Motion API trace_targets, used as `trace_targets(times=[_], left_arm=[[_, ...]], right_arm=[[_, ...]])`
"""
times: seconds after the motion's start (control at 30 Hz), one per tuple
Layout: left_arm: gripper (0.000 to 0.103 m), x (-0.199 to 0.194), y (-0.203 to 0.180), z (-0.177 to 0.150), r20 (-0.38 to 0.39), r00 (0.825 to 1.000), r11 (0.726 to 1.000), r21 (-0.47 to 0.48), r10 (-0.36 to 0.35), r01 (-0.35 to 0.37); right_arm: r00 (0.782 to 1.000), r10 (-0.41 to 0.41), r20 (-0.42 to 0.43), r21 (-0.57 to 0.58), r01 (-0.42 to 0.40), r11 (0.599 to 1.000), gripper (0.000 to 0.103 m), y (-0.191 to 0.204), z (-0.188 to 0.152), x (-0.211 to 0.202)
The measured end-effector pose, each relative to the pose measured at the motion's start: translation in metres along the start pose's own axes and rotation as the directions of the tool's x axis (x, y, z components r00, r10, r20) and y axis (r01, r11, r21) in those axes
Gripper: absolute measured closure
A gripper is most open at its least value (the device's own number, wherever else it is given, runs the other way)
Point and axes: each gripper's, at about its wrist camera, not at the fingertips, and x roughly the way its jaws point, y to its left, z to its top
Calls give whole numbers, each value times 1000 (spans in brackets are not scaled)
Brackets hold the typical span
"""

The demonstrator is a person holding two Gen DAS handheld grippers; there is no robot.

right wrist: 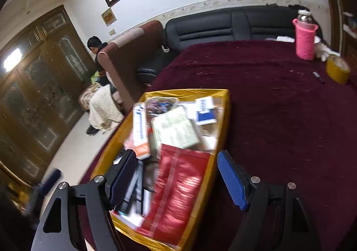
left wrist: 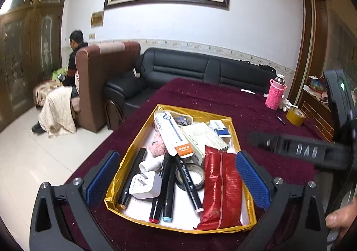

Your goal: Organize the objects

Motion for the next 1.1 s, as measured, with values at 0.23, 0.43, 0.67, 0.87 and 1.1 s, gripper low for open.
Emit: trace_targets(times=[0.23,0.43,0.67,0.87,1.1], left_arm=[[0,-28,-18,3,65,998,1000,9,-6,5],[0,-32,-16,5,38,999,998,-59,-30,32],[0,-28,-7,3,-15,1000,995,-102,6,-7],[0,-27,-5,3,-17,1000,994,-108,20,-22],[0,-24,1,-3,-18,994,987,-120,108,-109]], right_arm=[[997,-58,42,-41,60,997,19,-17,-26,-25],[995,-56,77,-47,60,997,16,-29,-40,-42],[992,-73,104,-131,86,988,13,-24,-55,-47],[988,-89,127,-219,115,969,12,-9,-66,-46],[978,-121,170,-306,169,937,9,9,-75,-45]])
